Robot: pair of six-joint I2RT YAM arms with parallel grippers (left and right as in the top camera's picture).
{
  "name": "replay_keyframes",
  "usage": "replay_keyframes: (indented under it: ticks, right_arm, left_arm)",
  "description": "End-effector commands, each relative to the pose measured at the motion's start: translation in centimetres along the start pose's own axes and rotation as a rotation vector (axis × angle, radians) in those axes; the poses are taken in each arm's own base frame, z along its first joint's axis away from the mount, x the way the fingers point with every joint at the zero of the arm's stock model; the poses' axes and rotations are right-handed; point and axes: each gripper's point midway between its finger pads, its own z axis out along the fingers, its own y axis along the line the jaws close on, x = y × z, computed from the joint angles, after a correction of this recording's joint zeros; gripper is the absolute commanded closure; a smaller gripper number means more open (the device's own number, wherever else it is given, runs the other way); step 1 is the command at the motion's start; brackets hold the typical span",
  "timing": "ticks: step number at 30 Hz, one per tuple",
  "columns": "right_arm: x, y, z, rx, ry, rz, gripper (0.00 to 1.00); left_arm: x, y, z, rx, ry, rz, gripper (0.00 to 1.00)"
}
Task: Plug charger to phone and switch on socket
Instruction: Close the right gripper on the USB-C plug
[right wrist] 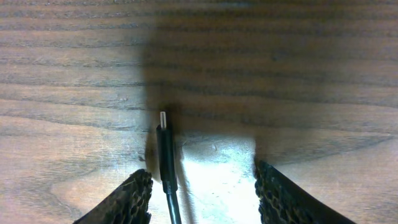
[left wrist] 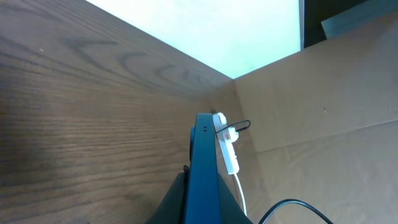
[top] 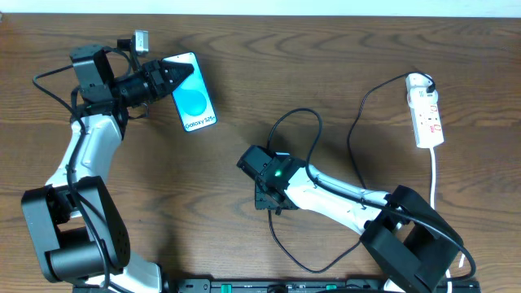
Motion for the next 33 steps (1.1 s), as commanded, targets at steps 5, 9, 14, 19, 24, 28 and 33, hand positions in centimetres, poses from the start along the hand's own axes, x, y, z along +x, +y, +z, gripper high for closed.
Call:
replay_keyframes:
  ticks: [5, 9, 14, 19, 24, 28, 33]
  right_arm:
    - [-0.1, 0.2, -0.1, 0.002, -0.01, 0.011, 0.49]
    - [0.0, 0.2, 0.0, 0.002, -0.01, 0.014, 0.5]
    - [-0.1, 0.2, 0.4, 0.009, -0.017, 0.012, 0.5]
    - [0.0, -0.1, 1.1, 0.025, -0.006, 0.024, 0.5]
    - [-0.1, -0.2, 1.1, 0.032, -0.011, 0.032, 0.53]
    - [-0.1, -0.3, 1.1, 0.035, -0.013, 0.039, 0.6]
    - [-0.1, -0.4, 1.1, 0.038, -0.011, 0.039, 0.77]
  left_arm:
    - [0.0, -0.9, -0.4, 0.016, -0.001, 0.004, 0.93]
    - [0.0, -0.9, -0.4, 0.017, -0.001, 0.005, 0.93]
    - [0.0, -0.9, -0.4, 0.016, -0.001, 0.005, 0.93]
    - [0.0, -0.9, -0.4, 0.017, -0.001, 0.005, 0.92]
    - [0.0, -0.9, -0.4, 0.016, -0.001, 0.005, 0.93]
    - [0.0, -0.9, -0.4, 0.016, -0.001, 0.005, 0.93]
    - [0.0, -0.9, -0.4, 0.017, -0.001, 0.005, 0.93]
